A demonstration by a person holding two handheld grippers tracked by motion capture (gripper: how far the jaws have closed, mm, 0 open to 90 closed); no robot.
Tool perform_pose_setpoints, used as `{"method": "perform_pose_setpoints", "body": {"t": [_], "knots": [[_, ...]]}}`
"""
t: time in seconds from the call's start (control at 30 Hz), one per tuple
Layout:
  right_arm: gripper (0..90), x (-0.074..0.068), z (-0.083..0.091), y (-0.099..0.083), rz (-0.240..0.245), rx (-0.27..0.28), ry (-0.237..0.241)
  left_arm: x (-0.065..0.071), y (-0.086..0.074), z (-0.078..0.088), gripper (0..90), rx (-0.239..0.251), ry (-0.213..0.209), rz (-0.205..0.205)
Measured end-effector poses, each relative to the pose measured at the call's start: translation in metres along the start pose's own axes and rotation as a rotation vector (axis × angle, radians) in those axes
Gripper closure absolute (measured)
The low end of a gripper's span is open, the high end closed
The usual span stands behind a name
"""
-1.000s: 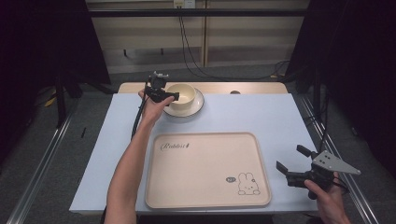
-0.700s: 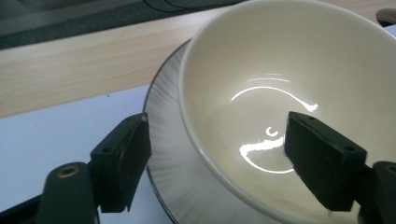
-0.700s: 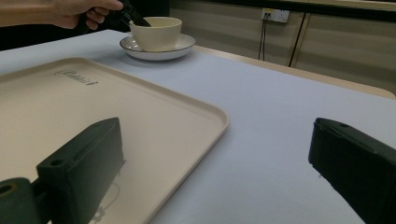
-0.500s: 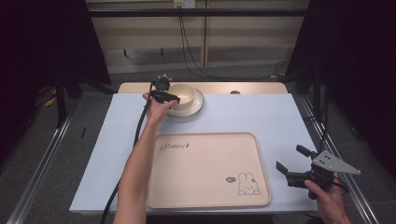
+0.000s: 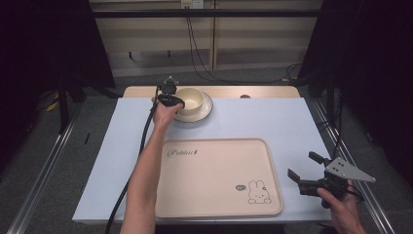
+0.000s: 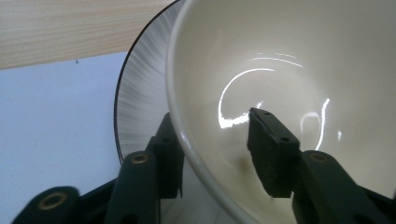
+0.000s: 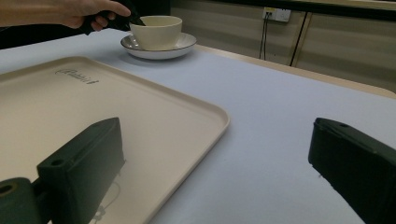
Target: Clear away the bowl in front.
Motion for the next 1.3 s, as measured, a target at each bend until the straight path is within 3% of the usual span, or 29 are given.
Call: {"method": "perform_pose_setpoints", "body": {"t": [0.03,0.13,0.37,0.53,0.57,0.97,1.07,1.13,1.3], "knots": [[3.1,0.000,0.000,0.000,0.001,0.000,-0.003,0.000,0.000,0.000,59.7,0.005,-0.005,0.030],[3.1,0.000,0.000,0.000,0.000,-0.001,-0.002,0.000,0.001,0.000,64.4,0.001,0.013,0.032],[3.1,0.001,0.000,0.000,-0.005,0.000,-0.001,-0.004,0.002,0.002,80.2,0.012,-0.002,0.075],[3.1,0.001,0.000,0.000,-0.006,0.000,-0.003,-0.004,0.002,0.002,81.1,0.014,-0.006,0.102],[3.1,0.001,0.000,0.000,0.000,-0.001,-0.003,-0.005,0.001,0.002,82.3,0.026,-0.022,0.141],[3.0,0.001,0.000,0.000,-0.002,0.004,-0.010,-0.008,0.001,0.007,83.4,0.040,-0.067,0.215],[3.0,0.001,0.001,0.000,-0.004,0.003,-0.010,-0.008,0.001,0.008,83.2,0.048,-0.086,0.222],[3.0,0.001,0.000,0.000,-0.005,0.003,-0.010,-0.009,0.001,0.009,83.1,0.046,-0.088,0.199],[0.9,0.002,0.001,0.000,-0.012,0.005,-0.014,-0.010,0.000,0.012,82.9,0.063,-0.076,0.220]]}}
Point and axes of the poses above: each handheld gripper's, and its own axes: z roughly backward along the jaws, y roughly out of its top, x roughly to its right, the point moved 4 cm from there along -z, roughly forward along the jaws, and after that the axes turned 2 degrees about -x, right-handed, at the moved point
